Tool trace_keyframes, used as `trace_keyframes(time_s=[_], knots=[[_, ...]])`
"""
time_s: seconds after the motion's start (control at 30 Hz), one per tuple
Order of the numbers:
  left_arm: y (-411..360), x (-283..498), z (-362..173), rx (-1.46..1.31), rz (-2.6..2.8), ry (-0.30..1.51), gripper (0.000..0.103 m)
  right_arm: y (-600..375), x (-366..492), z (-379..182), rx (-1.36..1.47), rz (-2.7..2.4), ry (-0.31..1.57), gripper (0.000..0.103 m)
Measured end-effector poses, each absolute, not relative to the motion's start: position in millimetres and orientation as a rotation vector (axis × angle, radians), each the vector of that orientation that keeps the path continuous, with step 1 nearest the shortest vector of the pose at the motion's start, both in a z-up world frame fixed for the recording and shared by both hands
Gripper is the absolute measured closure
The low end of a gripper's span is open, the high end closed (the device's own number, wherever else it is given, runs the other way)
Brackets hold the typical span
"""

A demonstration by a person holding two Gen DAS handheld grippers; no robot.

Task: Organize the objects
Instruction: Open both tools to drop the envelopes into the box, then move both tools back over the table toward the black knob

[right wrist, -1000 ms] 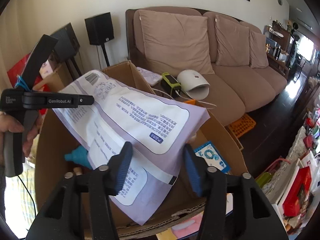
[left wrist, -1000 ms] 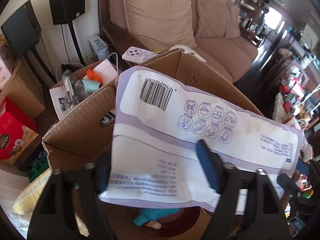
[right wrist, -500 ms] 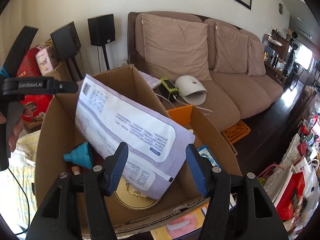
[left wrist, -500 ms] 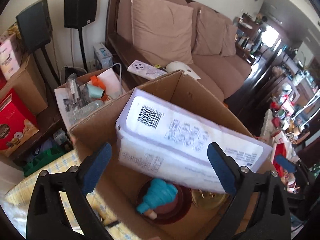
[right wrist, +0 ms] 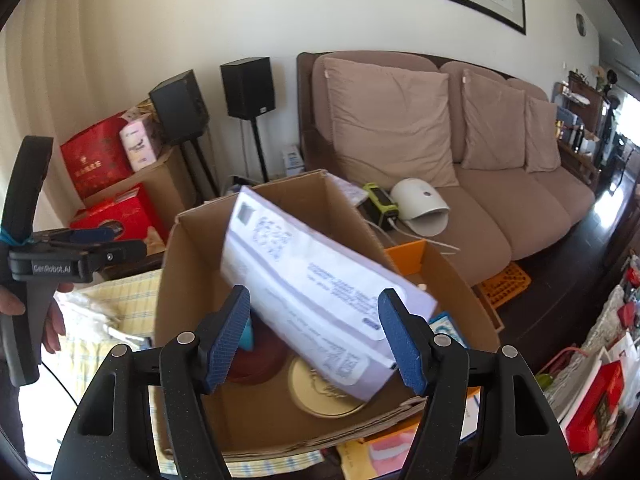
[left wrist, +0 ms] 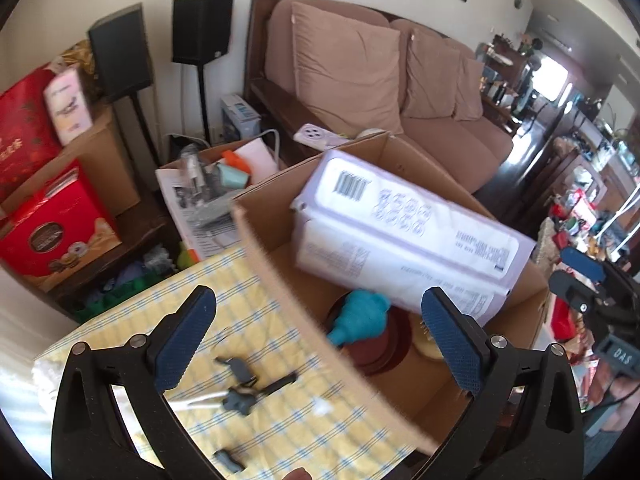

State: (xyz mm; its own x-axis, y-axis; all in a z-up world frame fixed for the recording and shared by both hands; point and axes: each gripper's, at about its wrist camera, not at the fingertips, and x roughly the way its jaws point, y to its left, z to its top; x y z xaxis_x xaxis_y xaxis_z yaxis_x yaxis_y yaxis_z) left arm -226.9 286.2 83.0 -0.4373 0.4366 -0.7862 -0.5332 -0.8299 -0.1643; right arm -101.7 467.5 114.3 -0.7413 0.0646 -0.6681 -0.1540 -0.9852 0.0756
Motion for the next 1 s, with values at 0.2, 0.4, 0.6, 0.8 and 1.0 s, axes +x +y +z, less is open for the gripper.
trace_keyframes(time_s=[0.2, 0.4, 0.6, 0.8, 1.0], knots=[[243.4, -209.8, 81.5, -1.199, 2.306, 0.137, 0.0, 427.5, -108.4, 112.5, -1.111, 2.901, 0.196, 0.028], [199.1, -194.1, 69.8, -1.213, 2.378, 0.166, 0.0, 383.8, -118.4, 107.0, -1.17, 2.971, 0.174, 0.027], [151.6, -177.8, 53.6, -1.229, 2.463, 0.159, 0.0, 341.8, -129.5, 95.7, -1.228, 3.024, 0.156, 0.027], [111.5, -167.2, 39.4, -1.25, 2.525, 0.086, 0.0, 305.2, -139.8, 82.0, -1.289, 3.078, 0.147, 0.027], [83.0, -158.7, 35.1, -1.251, 2.565, 0.018, 0.0, 277.2, -146.5, 70.9, -1.304, 3.093, 0.109, 0.027]])
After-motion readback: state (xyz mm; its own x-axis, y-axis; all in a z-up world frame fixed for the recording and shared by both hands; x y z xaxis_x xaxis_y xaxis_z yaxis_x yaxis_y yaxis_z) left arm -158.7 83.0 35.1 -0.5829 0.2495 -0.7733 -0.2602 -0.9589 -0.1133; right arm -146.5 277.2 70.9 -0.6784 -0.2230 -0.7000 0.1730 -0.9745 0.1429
